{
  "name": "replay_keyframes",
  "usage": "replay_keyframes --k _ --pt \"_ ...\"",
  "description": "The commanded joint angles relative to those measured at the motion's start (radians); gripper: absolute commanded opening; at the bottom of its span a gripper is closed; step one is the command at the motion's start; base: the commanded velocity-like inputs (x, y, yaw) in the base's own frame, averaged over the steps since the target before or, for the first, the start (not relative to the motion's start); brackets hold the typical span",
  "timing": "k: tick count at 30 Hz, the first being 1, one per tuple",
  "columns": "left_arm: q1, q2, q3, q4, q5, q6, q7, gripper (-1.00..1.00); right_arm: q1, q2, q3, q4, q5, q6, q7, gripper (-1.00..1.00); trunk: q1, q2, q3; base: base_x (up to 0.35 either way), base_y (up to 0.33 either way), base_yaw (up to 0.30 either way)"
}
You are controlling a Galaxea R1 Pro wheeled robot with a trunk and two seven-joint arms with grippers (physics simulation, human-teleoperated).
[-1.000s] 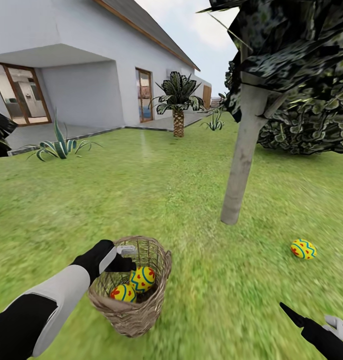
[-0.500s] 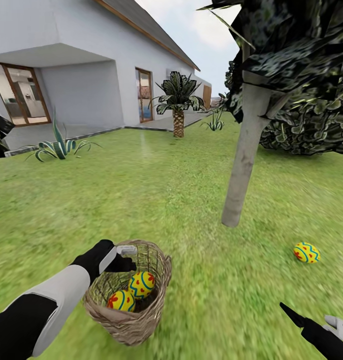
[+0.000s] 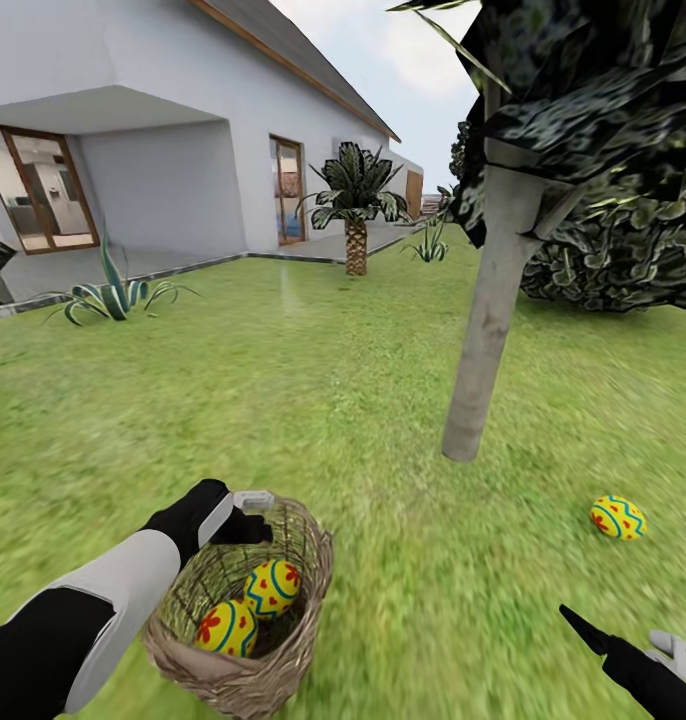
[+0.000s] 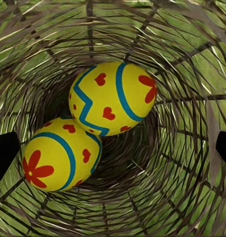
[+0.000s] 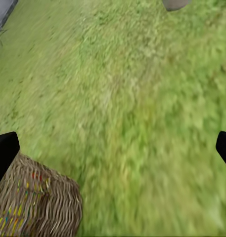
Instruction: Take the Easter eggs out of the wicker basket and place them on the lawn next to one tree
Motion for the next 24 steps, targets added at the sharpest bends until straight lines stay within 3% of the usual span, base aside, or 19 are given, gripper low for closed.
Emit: replay_keyframes --k 1,24 --pt "0.000 0.001 -0.007 -0.001 0.004 0.004 -0.003 1.00 0.000 0.000 -0.001 -0.001 -0.007 0.007 0.000 1.00 0.000 0.000 -0.001 0.122 -0.016 0.000" --pt "0.000 0.001 -0.008 -0.001 0.003 0.002 -0.004 1.00 0.000 0.000 0.001 0.001 -0.007 0.007 -0.003 1.00 0.000 0.000 -0.001 0.039 -0.002 0.000"
